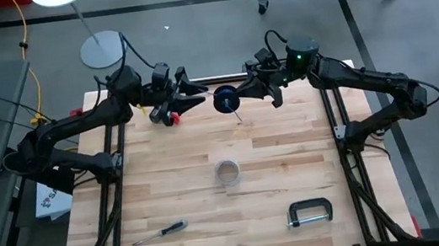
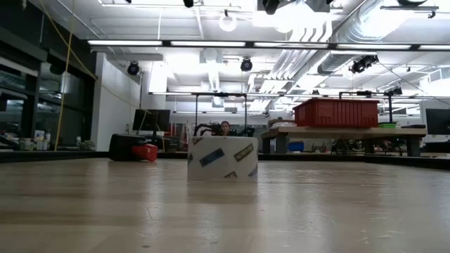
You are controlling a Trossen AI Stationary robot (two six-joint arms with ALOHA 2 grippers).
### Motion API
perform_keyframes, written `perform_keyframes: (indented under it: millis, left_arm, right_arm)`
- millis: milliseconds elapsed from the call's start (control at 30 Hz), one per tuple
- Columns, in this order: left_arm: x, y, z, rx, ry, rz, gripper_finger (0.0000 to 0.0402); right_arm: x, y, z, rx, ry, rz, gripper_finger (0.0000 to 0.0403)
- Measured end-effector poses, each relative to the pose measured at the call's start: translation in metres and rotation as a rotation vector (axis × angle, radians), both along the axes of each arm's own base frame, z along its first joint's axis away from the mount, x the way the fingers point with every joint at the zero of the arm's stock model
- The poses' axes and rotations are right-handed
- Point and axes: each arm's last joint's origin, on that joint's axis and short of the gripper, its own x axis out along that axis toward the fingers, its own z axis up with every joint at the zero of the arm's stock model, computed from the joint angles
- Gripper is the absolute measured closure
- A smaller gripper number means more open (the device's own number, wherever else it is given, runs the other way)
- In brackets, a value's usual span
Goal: Coil cords
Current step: Uncoil the blue wire from the spool
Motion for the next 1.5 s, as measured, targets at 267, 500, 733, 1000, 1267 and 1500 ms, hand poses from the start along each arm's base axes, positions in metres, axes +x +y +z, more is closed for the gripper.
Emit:
perform_keyframes:
  millis: [267,500,733,1000,1267,1500]
  left_arm:
    - [0.0001,0.0002,-0.0002,0.020,-0.003,0.011,0.0268]
    - [-0.0002,0.0001,0.0012,0.029,-0.017,0.012,0.0315]
    - [0.0008,0.0006,0.0002,0.026,-0.014,0.013,0.0320]
    - [0.0059,0.0027,-0.0046,0.007,0.005,0.011,0.0328]
    - [0.0047,0.0065,-0.0044,0.023,-0.002,0.027,0.0396]
    - [0.0040,0.0064,-0.0042,0.029,0.000,0.000,0.0399]
  right_arm:
    - [-0.0002,-0.0007,0.0000,-0.005,-0.002,-0.003,0.0403]
    - [-0.0002,-0.0007,-0.0009,-0.002,0.007,-0.003,0.0403]
    - [-0.0002,-0.0008,-0.0034,0.009,0.033,-0.009,0.0403]
    - [-0.0002,-0.0008,-0.0034,0.009,0.033,-0.010,0.0403]
    - [-0.0002,-0.0012,-0.0034,0.009,0.033,-0.015,0.0403]
    - [-0.0001,-0.0015,-0.0033,0.049,0.045,-0.029,0.0399]
